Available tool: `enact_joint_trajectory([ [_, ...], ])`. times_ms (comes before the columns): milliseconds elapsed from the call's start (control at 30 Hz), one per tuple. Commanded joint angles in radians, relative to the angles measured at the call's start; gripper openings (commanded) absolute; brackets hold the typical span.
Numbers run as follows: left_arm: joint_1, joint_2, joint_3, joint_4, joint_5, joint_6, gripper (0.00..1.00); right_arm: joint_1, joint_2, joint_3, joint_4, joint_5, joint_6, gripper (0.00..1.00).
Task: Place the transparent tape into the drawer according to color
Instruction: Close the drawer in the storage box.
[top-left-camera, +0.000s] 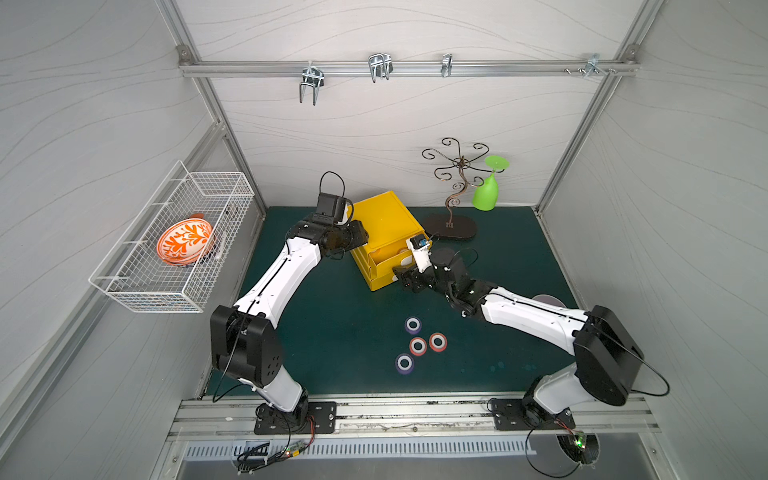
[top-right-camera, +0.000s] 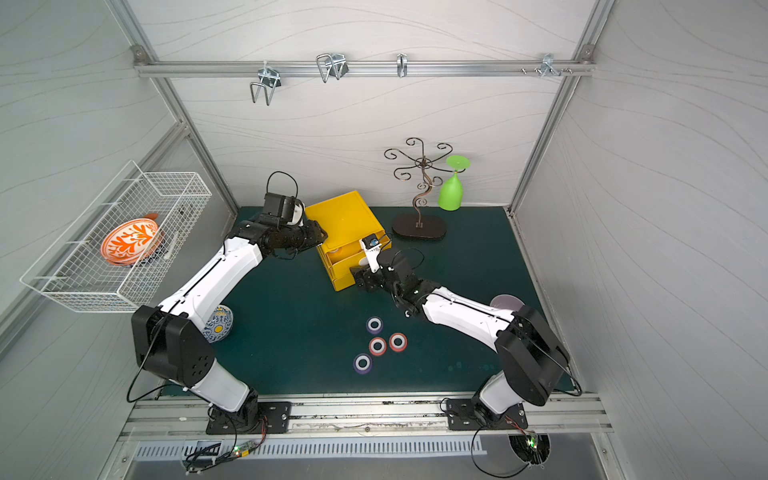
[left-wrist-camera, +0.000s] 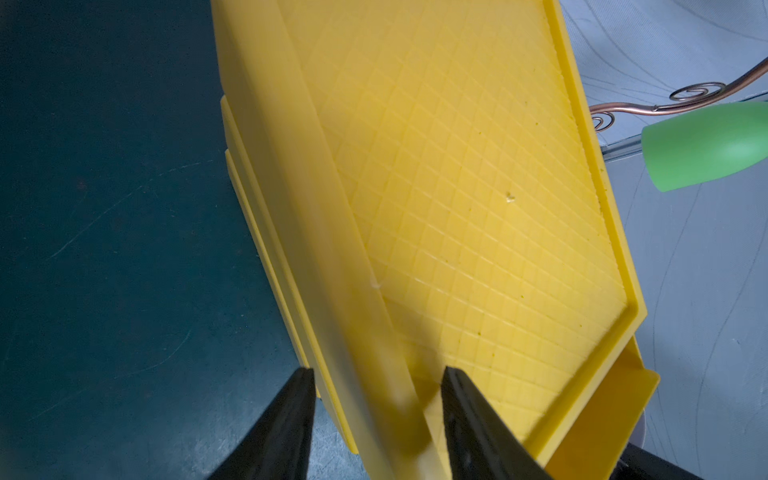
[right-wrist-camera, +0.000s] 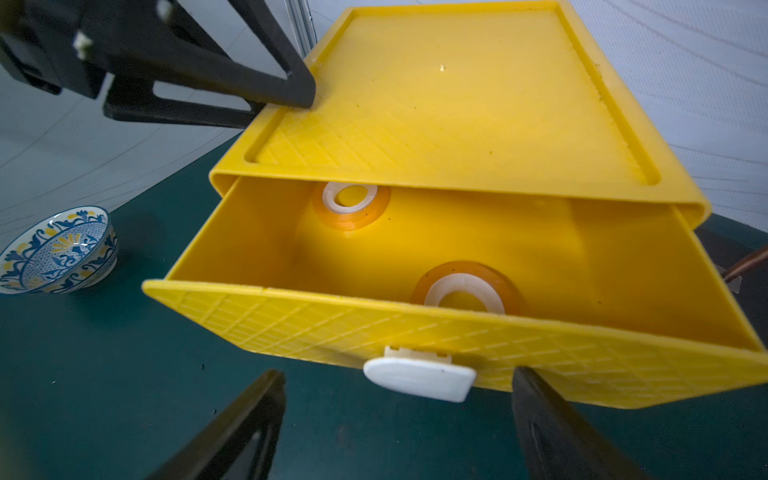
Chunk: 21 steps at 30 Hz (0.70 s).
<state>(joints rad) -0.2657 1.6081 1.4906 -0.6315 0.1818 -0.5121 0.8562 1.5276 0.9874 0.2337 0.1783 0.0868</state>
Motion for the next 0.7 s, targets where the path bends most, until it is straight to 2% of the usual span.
enact_joint_trajectory([
  [0, 0.010, 0.015, 0.020, 0.009, 0.021, 0.018, 0.53, 0.005, 0.039, 0.046, 0.068, 0.023, -0.024, 0.88],
  [667, 0.017, 0.015, -0.001, 0.004, 0.057, 0.030, 0.51, 0.001, 0.199, 0.164, 0.131, 0.018, -0.026, 0.87],
])
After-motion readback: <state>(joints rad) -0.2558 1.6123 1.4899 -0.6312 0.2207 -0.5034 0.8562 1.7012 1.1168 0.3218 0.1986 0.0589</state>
